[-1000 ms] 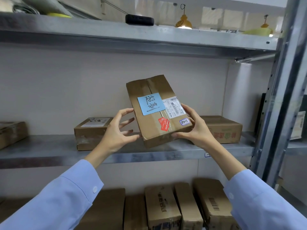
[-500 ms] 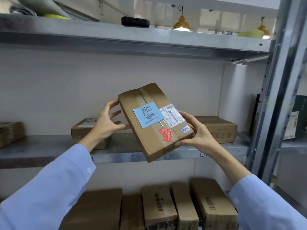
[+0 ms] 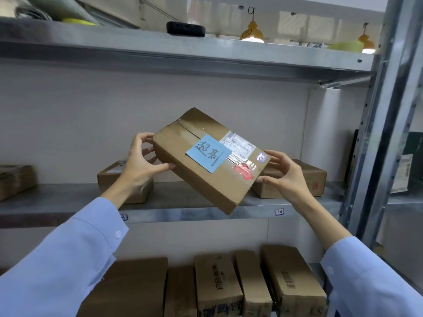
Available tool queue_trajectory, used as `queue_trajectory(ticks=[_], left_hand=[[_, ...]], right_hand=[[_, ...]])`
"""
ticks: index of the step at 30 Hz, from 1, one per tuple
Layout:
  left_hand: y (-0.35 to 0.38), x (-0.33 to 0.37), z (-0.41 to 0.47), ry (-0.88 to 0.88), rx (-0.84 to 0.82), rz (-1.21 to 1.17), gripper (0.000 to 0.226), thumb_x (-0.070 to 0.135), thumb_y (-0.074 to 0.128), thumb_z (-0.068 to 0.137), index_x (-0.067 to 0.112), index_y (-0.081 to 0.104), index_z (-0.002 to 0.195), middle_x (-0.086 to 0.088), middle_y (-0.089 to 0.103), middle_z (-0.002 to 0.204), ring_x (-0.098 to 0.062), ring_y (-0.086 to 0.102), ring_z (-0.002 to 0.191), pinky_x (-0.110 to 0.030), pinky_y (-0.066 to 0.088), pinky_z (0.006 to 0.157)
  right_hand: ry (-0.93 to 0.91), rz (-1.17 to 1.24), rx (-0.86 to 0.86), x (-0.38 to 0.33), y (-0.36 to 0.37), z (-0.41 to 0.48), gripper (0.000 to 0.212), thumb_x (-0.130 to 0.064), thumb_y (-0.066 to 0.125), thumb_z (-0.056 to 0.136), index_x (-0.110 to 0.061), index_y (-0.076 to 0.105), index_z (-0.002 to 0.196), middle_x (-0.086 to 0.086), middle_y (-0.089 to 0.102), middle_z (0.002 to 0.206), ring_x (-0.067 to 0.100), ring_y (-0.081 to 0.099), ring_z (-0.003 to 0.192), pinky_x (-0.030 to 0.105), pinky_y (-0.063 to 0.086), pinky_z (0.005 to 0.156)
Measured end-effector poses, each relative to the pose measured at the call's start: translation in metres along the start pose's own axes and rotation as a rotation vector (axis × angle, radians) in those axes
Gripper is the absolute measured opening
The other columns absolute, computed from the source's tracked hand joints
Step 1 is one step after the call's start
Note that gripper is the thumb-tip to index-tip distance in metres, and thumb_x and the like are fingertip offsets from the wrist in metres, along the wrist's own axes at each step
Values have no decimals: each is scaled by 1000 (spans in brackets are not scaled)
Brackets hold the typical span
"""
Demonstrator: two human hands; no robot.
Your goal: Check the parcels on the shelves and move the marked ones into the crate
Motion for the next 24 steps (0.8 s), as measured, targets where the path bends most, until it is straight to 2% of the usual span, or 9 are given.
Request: queue_trajectory(ticks=[2, 5, 7, 9, 12, 15, 18, 22, 24], left_hand=[[0, -1, -4, 10, 30, 14, 78, 9, 88, 64, 23, 39, 123, 7, 44, 131, -18, 48, 122, -22, 51, 89], [1, -4, -9, 26, 91, 34, 73, 3, 86, 66, 18, 38, 119, -5, 48, 130, -20, 50, 122, -4, 46, 78], [0, -5, -12, 28, 127, 31, 72, 0, 84, 68, 15, 39, 121, -7, 49, 129, -18, 51, 120, 0, 43, 76], [0, -6, -15, 36, 130, 49, 78, 1, 85, 68, 13, 39, 130, -4, 47, 134, -10, 50, 117, 3, 40, 77], [-2, -8, -17, 57, 104, 114, 84, 10, 87, 69, 21, 41, 138, 1, 46, 140, -8, 44, 124, 2, 39, 85], [0, -8, -20, 62, 101, 150, 80, 15, 87, 69, 21, 46, 138, 0, 50, 134, -11, 45, 126, -9, 43, 93], [5, -4, -24, 50, 128, 152, 75, 9, 86, 70, 16, 48, 135, -3, 50, 131, -10, 47, 119, 1, 40, 82], [11, -4, -32, 43, 128, 129, 75, 4, 87, 67, 18, 47, 129, 0, 55, 128, -5, 54, 113, -3, 43, 79], [15, -3, -36, 35, 133, 119, 75, 2, 87, 66, 18, 46, 126, -1, 55, 126, -7, 54, 113, -4, 44, 78]], right_hand=[[0, 3, 66, 1, 1, 3, 71, -12, 92, 60, -18, 61, 124, -1, 69, 115, 14, 65, 109, 28, 56, 86], [-1, 9, 125, -1, 2, 7, 62, -10, 91, 61, -19, 63, 116, 2, 70, 110, 13, 68, 100, 19, 53, 83], [6, 9, 110, -3, 2, 9, 56, -11, 90, 63, -22, 63, 111, 1, 70, 108, 13, 68, 100, 24, 54, 83], [14, -5, 63, -4, 1, 10, 52, -13, 88, 67, -21, 63, 111, -3, 70, 111, 10, 67, 104, 33, 56, 87], [17, -19, -23, -6, -1, 10, 55, -18, 84, 75, -22, 62, 125, -12, 66, 124, 10, 64, 113, 42, 53, 98], [6, -26, -110, -10, -4, 12, 65, -17, 80, 80, -25, 53, 139, -16, 59, 136, 9, 62, 117, 40, 50, 102], [28, 5, -192, -14, -5, 13, 73, -13, 77, 83, -31, 44, 146, -17, 54, 141, 10, 63, 117, 39, 50, 102], [47, 2, -286, -16, -6, 13, 84, -2, 72, 85, -33, 33, 152, -18, 48, 146, 8, 61, 119, 37, 47, 107], [60, 1, -332, -14, -8, 12, 92, 2, 74, 83, -36, 28, 153, -19, 42, 150, 7, 56, 125, 44, 44, 109]])
Point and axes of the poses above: each hand's wrist, its own z-axis towards the middle knuckle, its own y-axis out of the palm, x = y × z, the point moved 1 cm from there along z, towards the middle knuckle
